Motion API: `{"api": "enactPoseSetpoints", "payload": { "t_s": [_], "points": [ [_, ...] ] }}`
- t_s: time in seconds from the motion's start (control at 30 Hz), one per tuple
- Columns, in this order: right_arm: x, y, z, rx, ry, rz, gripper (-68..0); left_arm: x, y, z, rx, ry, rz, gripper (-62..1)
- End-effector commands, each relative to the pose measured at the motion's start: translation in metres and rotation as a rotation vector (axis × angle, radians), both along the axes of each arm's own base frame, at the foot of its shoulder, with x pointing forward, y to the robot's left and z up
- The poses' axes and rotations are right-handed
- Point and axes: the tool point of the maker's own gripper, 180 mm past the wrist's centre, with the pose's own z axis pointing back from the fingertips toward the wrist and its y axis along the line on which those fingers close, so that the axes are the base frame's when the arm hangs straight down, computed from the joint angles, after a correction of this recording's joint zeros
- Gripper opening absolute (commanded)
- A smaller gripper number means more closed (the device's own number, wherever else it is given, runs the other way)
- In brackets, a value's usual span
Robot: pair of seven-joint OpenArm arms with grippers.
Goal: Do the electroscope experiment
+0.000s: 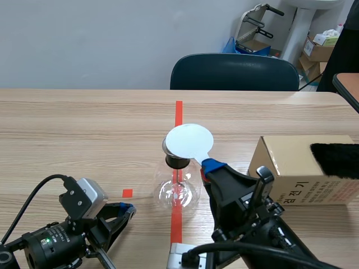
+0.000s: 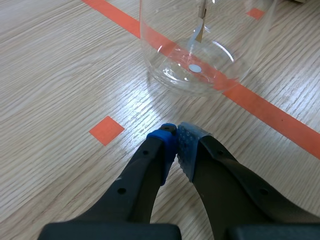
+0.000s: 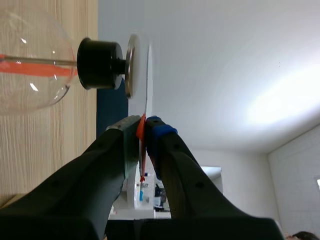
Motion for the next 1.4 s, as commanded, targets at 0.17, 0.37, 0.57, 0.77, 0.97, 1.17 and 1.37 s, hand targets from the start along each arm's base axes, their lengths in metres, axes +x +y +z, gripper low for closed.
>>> {"api": "enactPoseSetpoints", "payload": {
  "t_s": [0.17,0.37,0.57,0.77,0.97,1.17,1.37],
  "points": [
    [-0.001,0.004,0.009,0.004,-0.031,0.037,-66.5,0.002,-0.006,0.007,-0.030,-0.018,-0.002,-56.9],
    [-0.001,0.004,0.009,0.004,-0.031,0.037,-66.5,0.002,-0.006,0.007,-0.030,-0.018,-0.002,-56.9],
    [0.001,0.001,0.010,0.005,-0.032,0.019,-66.5,0.002,-0.006,0.007,-0.030,-0.018,-0.002,-56.9],
    [0.011,-0.015,0.011,0.012,-0.036,-0.086,-66.5,0.002,-0.006,0.007,-0.030,-0.018,-0.002,-56.9],
    [0.023,-0.043,0.013,0.024,-0.042,-0.256,-66.5,0.002,-0.006,0.007,-0.030,-0.018,-0.002,-56.9],
    [0.031,-0.077,0.015,0.038,-0.049,-0.453,-66.5,0.002,-0.006,0.007,-0.030,-0.017,-0.002,-56.9],
    [0.033,-0.107,0.016,0.049,-0.055,-0.620,-66.5,0.002,-0.006,0.007,-0.030,-0.017,-0.002,-56.9]
  ]
}}
